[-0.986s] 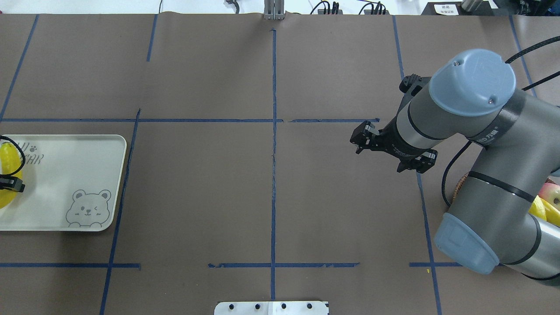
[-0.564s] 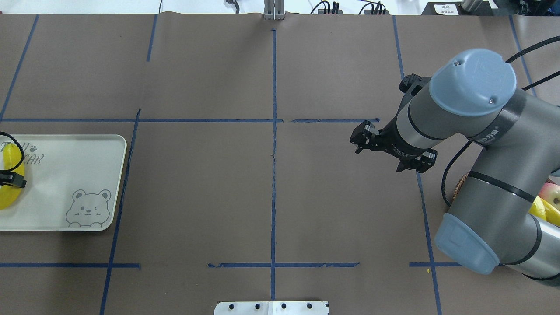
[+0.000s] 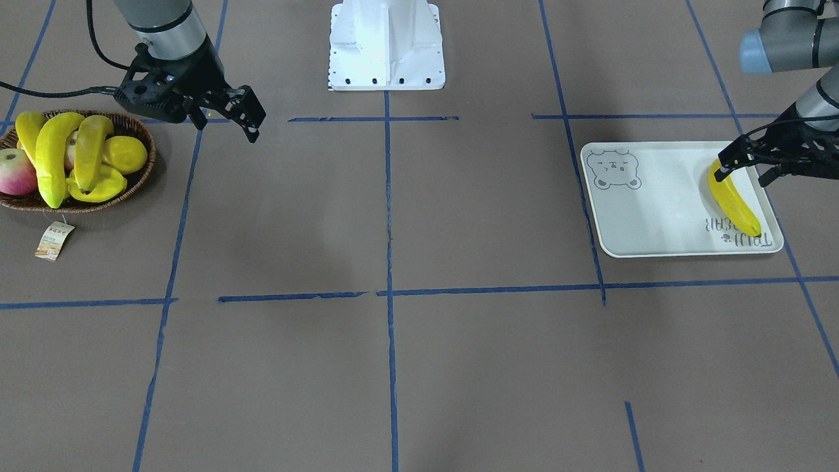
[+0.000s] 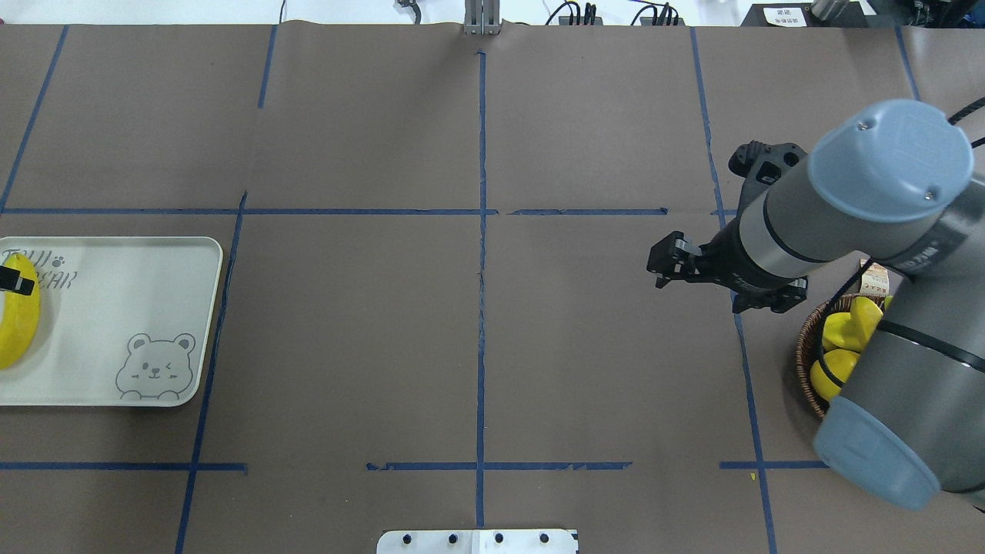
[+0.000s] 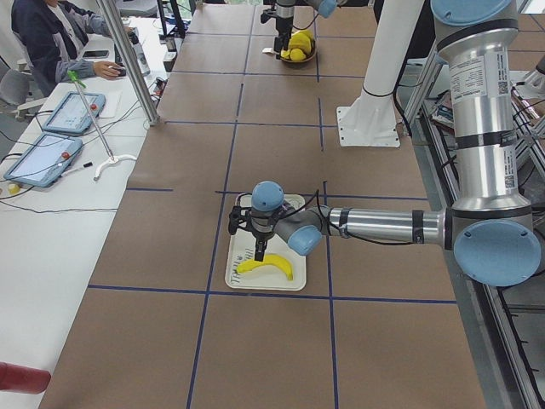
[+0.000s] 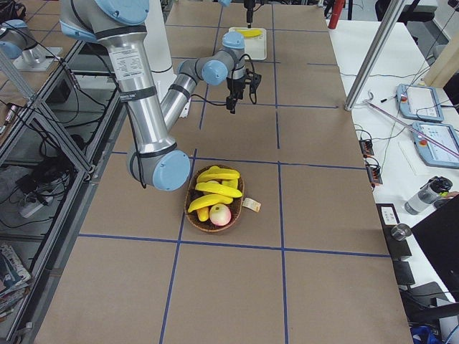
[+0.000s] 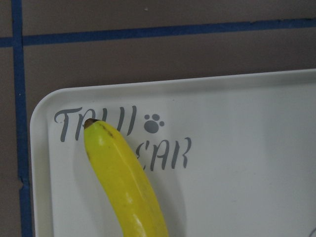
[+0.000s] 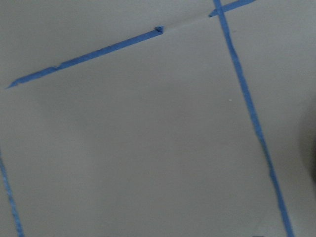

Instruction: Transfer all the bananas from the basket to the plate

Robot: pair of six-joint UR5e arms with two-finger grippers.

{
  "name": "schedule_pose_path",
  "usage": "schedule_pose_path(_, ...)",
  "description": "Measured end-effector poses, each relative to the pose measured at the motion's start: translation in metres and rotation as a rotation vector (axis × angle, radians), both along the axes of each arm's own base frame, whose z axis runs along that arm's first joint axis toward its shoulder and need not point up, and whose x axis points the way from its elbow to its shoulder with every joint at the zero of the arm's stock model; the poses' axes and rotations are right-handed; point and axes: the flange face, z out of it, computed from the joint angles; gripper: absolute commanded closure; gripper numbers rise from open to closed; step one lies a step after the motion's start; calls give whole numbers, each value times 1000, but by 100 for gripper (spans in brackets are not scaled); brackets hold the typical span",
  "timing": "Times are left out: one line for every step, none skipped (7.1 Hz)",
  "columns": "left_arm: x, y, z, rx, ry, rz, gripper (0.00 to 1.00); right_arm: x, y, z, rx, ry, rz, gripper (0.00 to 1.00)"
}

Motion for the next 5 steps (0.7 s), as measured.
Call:
schedule_pose_path(0,-2,-6,11,6,0,0,26,14,27,45,43,-58,0)
schedule_pose_path(0,-3,-7,15,8,-1,0,52,27,51,81,86,-112,0)
schedule_pose_path(0,-3,-8,16,9,-1,0,71,36,70,105,122,-150,0)
schedule_pose_path(1,-3,-8,18,11,0,0,82,41,91,130,154,-171,0)
schedule_pose_path(1,-3,-9,19,12,1,0,87,40,122,157,185,-172,0)
